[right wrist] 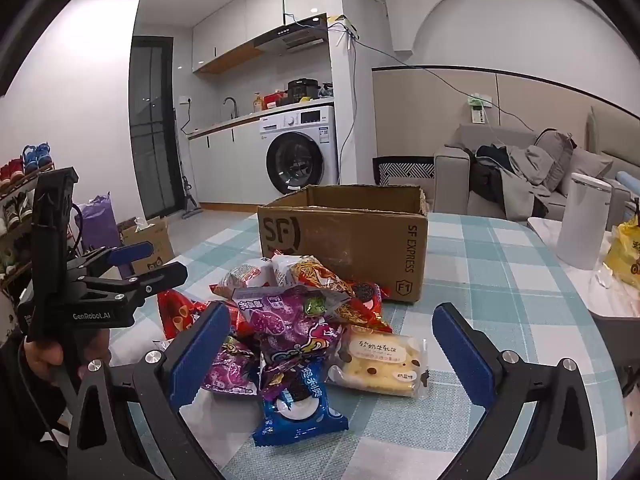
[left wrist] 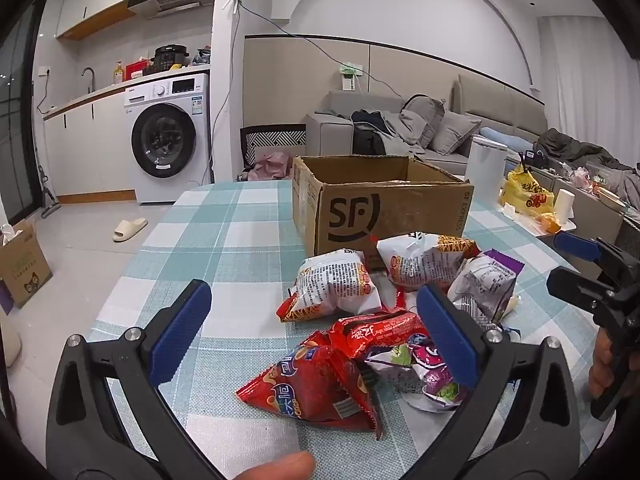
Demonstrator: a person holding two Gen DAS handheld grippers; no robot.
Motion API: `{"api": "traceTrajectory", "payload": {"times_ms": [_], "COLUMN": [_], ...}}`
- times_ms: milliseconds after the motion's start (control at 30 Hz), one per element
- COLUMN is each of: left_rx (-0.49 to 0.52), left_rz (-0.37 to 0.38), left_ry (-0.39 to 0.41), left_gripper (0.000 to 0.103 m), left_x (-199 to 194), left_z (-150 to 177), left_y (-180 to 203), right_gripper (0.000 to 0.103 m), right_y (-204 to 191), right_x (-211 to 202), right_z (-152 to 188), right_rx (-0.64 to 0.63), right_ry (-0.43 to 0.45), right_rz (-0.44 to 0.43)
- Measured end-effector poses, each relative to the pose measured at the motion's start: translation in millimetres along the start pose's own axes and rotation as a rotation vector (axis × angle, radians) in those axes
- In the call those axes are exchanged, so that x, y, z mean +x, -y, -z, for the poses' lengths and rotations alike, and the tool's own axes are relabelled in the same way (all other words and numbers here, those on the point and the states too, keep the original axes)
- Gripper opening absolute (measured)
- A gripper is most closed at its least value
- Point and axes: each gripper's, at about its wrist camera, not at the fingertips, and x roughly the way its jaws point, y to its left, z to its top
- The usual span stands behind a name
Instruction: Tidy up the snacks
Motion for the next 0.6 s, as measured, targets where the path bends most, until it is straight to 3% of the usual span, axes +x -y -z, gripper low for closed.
{"api": "traceTrajectory", "payload": {"times_ms": [600], "left_rx": [-0.005], "left_rz": [0.003], "left_ry": [-0.005], "left_gripper": [0.102], "left_x": [0.1], "left_z": [2.0], "left_y": [3.9], "right_gripper": [0.103], "right_y": [-0.1], "right_x": [2.0], "right_z": [-0.1], "right_rx": [0.019], "right_ry": [-0.013], "right_rz": [-0.013]}}
